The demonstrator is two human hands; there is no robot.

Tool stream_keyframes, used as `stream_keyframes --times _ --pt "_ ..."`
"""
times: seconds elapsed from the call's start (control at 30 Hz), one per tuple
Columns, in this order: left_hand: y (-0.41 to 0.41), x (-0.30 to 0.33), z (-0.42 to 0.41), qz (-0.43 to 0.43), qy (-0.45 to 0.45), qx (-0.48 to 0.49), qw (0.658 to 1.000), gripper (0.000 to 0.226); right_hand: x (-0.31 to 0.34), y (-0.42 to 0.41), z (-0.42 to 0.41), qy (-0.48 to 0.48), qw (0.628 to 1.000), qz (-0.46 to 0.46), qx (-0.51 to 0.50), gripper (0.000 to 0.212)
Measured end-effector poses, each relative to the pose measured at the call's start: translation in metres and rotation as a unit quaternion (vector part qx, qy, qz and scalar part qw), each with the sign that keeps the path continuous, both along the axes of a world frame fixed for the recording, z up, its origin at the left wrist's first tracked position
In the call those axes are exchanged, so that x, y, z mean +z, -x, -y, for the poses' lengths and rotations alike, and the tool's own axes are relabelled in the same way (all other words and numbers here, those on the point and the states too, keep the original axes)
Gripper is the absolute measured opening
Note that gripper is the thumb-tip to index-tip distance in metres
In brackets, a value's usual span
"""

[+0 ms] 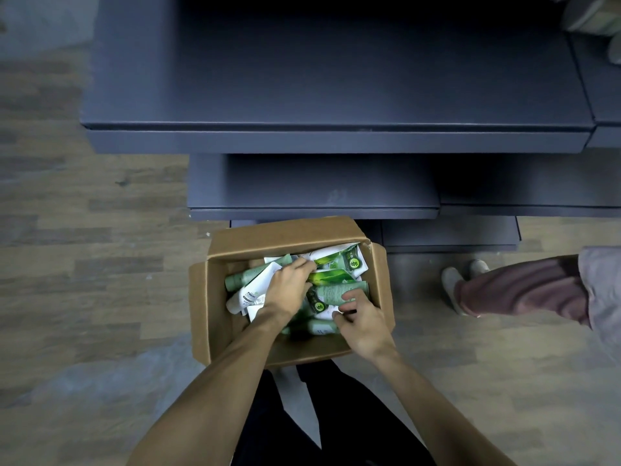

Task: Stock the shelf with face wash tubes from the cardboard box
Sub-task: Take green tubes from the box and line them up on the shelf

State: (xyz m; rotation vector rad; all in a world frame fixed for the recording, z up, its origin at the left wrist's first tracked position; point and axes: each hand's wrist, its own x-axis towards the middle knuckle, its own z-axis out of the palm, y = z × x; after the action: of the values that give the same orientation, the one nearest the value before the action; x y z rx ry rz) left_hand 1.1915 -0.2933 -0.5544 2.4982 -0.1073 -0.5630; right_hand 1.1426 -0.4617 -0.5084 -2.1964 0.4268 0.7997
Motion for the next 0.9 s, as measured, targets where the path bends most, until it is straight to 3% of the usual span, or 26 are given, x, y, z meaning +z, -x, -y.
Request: stream_keyframes --times 0.3,0.63,0.77,0.9 --pt "0.005 0.043 -0.015 0.073 0.078 0.085 0.991 0.031 0.023 -0.007 0.002 -0.02 0.999 0.028 -0.007 0.034" --pt "0.002 0.104 -0.045 0.152 0.104 0.145 0.972 0.029 0.086 -0.053 -0.026 -0.054 0.986 0.156 0.02 0.03" --pt "-0.004 0.131 -0.056 0.173 0.126 0.173 0.961 0.03 0.12 -0.069 -0.039 -0.077 0.975 0.203 0.04 0.026" --pt "-0.018 0.187 -0.067 0.23 0.181 0.184 0.938 0.027 0.185 -0.091 -0.054 -0.126 0.956 0.257 0.066 0.035"
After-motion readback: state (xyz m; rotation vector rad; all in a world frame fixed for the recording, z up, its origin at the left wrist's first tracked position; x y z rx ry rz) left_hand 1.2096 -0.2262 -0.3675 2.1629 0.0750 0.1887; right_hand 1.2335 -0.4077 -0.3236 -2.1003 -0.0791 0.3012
